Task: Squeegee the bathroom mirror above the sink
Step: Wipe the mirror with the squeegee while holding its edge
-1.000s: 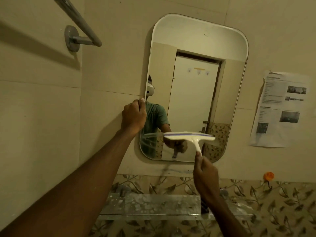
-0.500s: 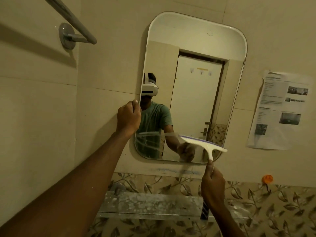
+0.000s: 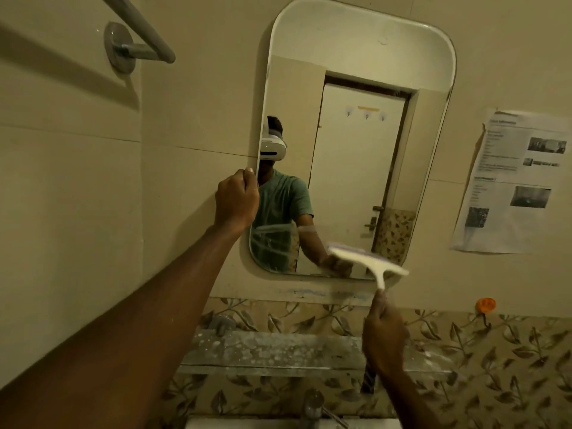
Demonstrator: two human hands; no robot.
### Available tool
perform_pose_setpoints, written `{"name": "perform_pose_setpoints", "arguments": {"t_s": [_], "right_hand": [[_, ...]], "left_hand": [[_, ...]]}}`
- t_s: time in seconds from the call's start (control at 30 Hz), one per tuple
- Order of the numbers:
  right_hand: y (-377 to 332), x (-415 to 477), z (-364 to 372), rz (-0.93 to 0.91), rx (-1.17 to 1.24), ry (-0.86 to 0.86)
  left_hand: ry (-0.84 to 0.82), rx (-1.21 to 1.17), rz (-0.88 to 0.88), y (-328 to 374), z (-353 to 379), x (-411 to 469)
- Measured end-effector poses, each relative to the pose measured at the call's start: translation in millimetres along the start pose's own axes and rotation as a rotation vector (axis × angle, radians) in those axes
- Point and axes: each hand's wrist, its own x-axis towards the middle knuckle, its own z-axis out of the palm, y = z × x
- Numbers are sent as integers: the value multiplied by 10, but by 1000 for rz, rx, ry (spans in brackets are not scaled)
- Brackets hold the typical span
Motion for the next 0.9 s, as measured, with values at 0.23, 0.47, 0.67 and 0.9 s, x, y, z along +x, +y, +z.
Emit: {"name": "perform_pose_setpoints", "arguments": {"t_s": [0.23,0.47,0.67,0.9], "right_hand": [[-255,-72,-24,-80,17,18],[-856,240,224,-163,43,37],[-412,-462,404,-44,-18,-63],[-1151,209,245,-196,51,4]], "left_hand": [[-71,-43,5,-30,-53,35],[-116,-124,-31,-77,-64,70],[-132,-120,-14,-83,-61,70],[-136,-122,-20,-48,-87,53]]}}
